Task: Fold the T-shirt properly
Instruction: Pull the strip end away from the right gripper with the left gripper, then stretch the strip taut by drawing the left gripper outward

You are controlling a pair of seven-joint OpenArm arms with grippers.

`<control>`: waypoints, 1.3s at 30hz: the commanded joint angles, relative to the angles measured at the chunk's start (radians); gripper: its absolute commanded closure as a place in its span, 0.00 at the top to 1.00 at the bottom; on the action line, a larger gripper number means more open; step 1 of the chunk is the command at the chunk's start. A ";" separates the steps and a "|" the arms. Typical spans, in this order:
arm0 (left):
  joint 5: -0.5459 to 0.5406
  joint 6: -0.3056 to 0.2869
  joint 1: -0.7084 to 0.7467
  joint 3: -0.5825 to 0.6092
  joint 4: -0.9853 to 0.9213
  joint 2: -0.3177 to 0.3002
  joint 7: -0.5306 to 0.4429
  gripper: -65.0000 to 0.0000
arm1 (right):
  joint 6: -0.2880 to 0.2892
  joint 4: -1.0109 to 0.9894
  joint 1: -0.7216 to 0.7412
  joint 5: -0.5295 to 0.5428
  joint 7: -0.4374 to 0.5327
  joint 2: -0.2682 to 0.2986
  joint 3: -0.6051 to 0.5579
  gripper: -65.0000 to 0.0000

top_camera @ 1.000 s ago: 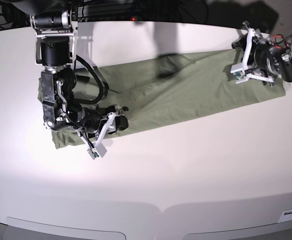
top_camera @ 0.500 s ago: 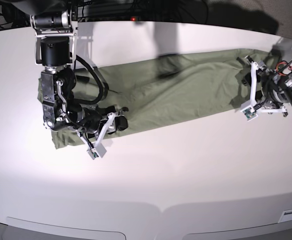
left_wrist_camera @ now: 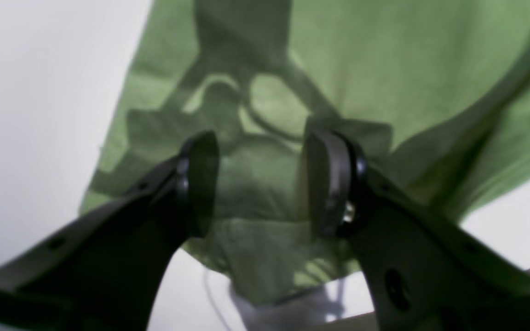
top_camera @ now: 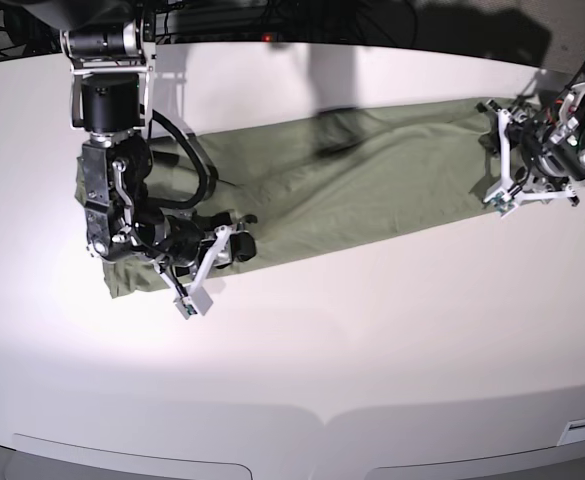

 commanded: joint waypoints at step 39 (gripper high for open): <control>0.211 0.136 -0.246 -0.010 -0.372 -0.089 -0.061 0.47 | -0.063 0.012 0.019 -0.074 0.056 0.008 0.002 0.39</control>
